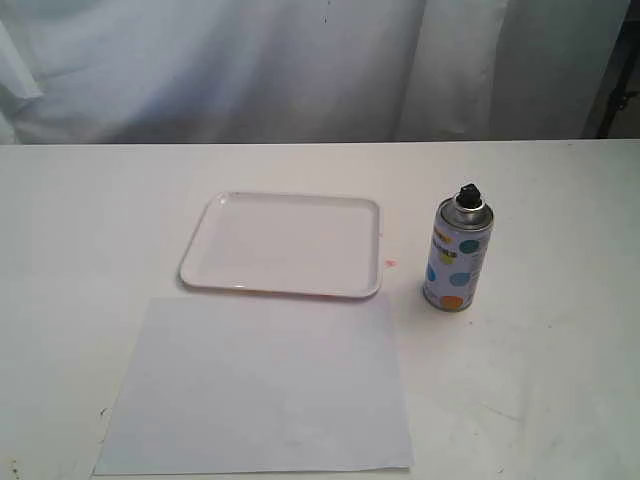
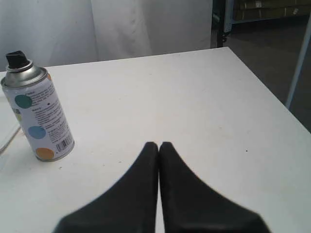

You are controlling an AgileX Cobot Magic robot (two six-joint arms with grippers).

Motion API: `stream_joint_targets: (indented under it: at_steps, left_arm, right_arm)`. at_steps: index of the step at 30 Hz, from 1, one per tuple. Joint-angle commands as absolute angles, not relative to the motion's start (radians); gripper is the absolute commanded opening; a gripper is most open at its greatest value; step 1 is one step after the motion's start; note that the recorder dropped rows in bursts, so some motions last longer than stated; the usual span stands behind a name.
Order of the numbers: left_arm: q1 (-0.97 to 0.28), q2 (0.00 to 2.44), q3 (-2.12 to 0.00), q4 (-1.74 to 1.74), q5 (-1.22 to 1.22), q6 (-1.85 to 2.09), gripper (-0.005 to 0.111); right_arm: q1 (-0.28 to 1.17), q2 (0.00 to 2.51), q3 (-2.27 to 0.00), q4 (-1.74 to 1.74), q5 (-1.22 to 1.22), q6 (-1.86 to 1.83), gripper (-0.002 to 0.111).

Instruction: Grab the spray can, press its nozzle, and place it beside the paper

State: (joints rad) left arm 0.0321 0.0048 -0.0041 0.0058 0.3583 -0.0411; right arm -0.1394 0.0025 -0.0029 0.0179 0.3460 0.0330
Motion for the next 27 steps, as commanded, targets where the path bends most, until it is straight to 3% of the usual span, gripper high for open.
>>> stream_joint_targets:
  at_steps: [1,27]
  left_arm:
    - [0.033,0.0,0.0,0.009,0.344,-0.044,0.0]
    - [0.033,0.0,0.0,0.009,0.344,-0.044,0.0]
  right_arm:
    - [-0.141,0.0,0.0,0.006,0.345,0.038,0.0]
    - [-0.141,0.0,0.0,0.086,-0.032,0.038,0.0]
